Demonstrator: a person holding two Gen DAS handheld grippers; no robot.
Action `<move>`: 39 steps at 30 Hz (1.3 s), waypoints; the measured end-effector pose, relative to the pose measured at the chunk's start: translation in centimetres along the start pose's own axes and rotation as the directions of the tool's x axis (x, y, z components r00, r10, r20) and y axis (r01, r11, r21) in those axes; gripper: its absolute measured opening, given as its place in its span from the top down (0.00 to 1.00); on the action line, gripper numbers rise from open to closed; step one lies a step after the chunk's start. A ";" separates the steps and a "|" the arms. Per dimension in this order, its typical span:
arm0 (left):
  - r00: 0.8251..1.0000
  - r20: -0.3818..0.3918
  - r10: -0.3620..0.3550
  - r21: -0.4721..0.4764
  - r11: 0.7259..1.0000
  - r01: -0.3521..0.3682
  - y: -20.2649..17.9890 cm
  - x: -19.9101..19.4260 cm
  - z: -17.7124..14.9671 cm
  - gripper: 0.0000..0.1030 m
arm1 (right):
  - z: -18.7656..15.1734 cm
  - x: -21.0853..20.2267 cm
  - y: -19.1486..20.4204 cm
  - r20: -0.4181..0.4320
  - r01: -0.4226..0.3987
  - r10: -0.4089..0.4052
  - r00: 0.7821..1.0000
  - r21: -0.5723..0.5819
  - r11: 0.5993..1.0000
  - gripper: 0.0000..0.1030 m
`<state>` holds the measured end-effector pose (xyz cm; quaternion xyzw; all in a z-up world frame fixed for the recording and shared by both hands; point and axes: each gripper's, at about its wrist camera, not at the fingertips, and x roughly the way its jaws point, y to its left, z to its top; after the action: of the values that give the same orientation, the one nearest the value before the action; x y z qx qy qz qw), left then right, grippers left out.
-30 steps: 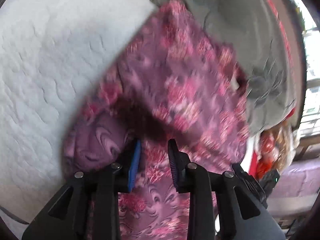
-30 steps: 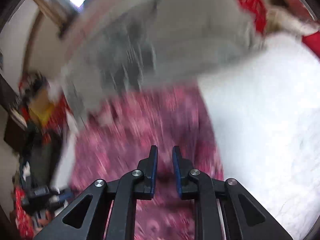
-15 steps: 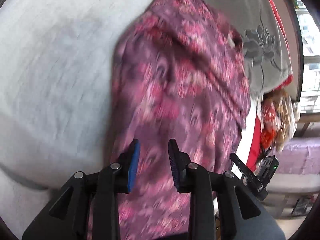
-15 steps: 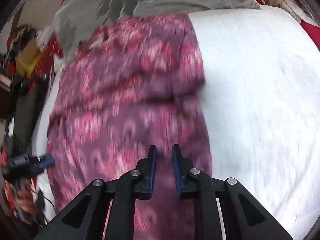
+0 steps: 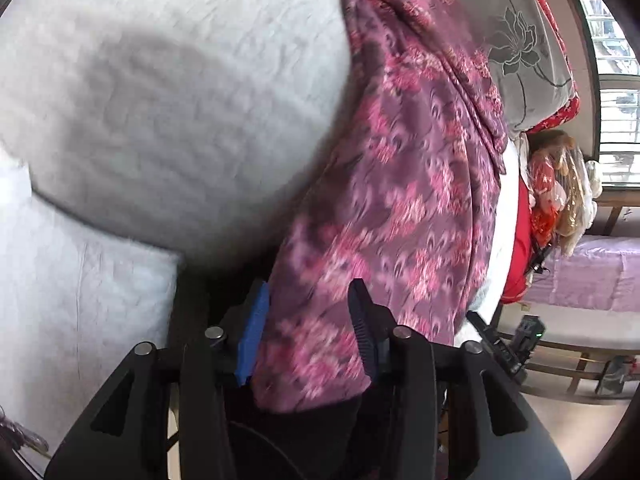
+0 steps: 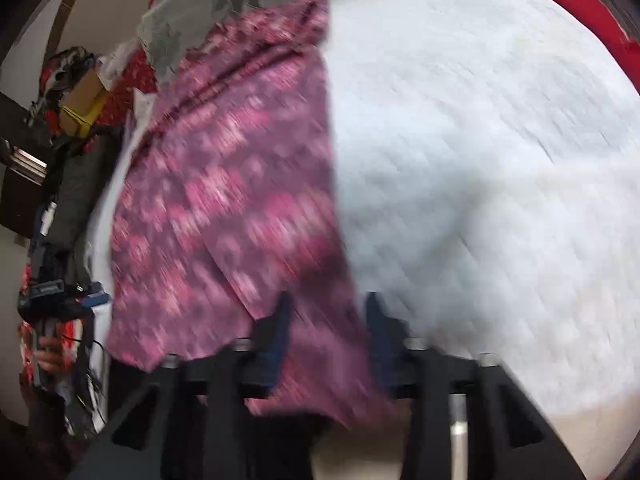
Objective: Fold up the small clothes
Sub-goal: 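Grasp the shirt hem with the left tool while the right tool grasps the hem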
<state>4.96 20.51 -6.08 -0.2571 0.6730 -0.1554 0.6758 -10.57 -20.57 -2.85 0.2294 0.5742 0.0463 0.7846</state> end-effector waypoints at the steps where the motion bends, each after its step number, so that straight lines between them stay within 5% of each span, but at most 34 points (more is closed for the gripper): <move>1: 1.000 -0.005 -0.014 -0.005 1.000 0.014 0.2 0.1 -0.3 0.52 | -0.9 -0.1 -0.5 -0.006 -0.013 0.013 1.000 0.003 1.000 0.54; 5: 0.997 -0.037 -0.061 -0.014 0.998 0.060 1.0 0.5 -1.5 0.51 | -3.0 0.3 -2.3 -0.003 -0.051 0.051 0.999 0.019 0.999 0.54; 11: 0.996 -0.084 0.000 0.044 0.999 0.004 -0.7 1.7 -2.5 0.47 | -3.7 2.7 -1.1 -0.035 -0.094 0.092 0.995 -0.080 0.992 0.55; 13: 0.995 -0.096 0.018 0.053 0.998 -0.013 -1.0 2.3 -2.7 0.47 | -3.9 3.7 -0.3 -0.066 -0.066 0.057 0.996 -0.134 0.989 0.60; 15: 0.994 -0.104 0.030 0.056 0.998 -0.024 -0.8 2.5 -2.9 0.47 | -4.1 4.2 0.3 -0.089 -0.068 0.054 0.995 -0.168 0.983 0.86; 16: 0.993 -0.109 0.041 0.058 0.998 -0.035 -0.7 2.6 -2.9 0.47 | -4.2 4.2 0.4 -0.090 -0.074 0.058 0.994 -0.179 0.981 0.88; 23: 0.996 -0.093 -0.005 -0.028 1.000 0.002 2.2 1.5 -2.4 0.47 | -4.3 3.6 0.2 -0.078 -0.073 0.061 0.995 -0.158 0.985 0.87; 25: 0.993 -0.111 -0.029 -0.033 0.999 0.026 2.2 1.8 -2.4 0.39 | -4.2 3.8 -0.1 -0.080 -0.062 0.051 0.995 -0.140 0.988 0.83; 29: 0.992 -0.122 0.031 0.040 0.999 -0.026 0.6 2.8 -3.1 0.37 | -4.0 4.5 0.1 -0.092 -0.055 0.044 0.995 -0.126 0.990 0.84; 30: 0.994 -0.095 0.045 0.062 0.997 -0.039 0.1 2.5 -3.4 0.46 | -4.0 4.5 0.3 -0.091 -0.052 0.040 0.995 -0.132 0.990 0.87; 31: 0.995 -0.087 0.040 0.079 0.996 -0.033 -0.4 2.3 -3.5 0.65 | -4.1 4.4 0.4 -0.091 -0.053 0.040 0.995 -0.141 0.989 0.88; 32: 0.995 -0.080 0.054 0.100 0.994 -0.045 -0.9 2.1 -3.6 0.66 | -4.2 4.1 0.7 -0.089 -0.061 0.048 0.995 -0.153 0.986 0.90; 33: 0.996 -0.068 0.057 0.130 0.990 -0.048 -1.5 1.7 -3.8 0.89 | -4.3 3.8 1.1 -0.086 -0.074 0.061 0.994 -0.163 0.984 0.91; 34: 0.997 -0.077 0.026 0.141 0.990 -0.015 -1.8 1.4 -3.8 0.95 | -4.4 3.3 1.3 -0.085 -0.098 0.084 0.993 -0.169 0.981 0.92; 39: 0.987 -0.018 -0.162 0.131 0.978 0.163 -3.1 -2.0 -3.3 0.95 | -4.0 -0.8 2.7 -0.031 -0.257 0.256 0.966 -0.155 0.954 0.93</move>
<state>2.00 18.62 -2.51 -0.2653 0.6406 -0.2551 0.6739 -14.04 -17.18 -2.01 0.2390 0.5382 0.1942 0.7846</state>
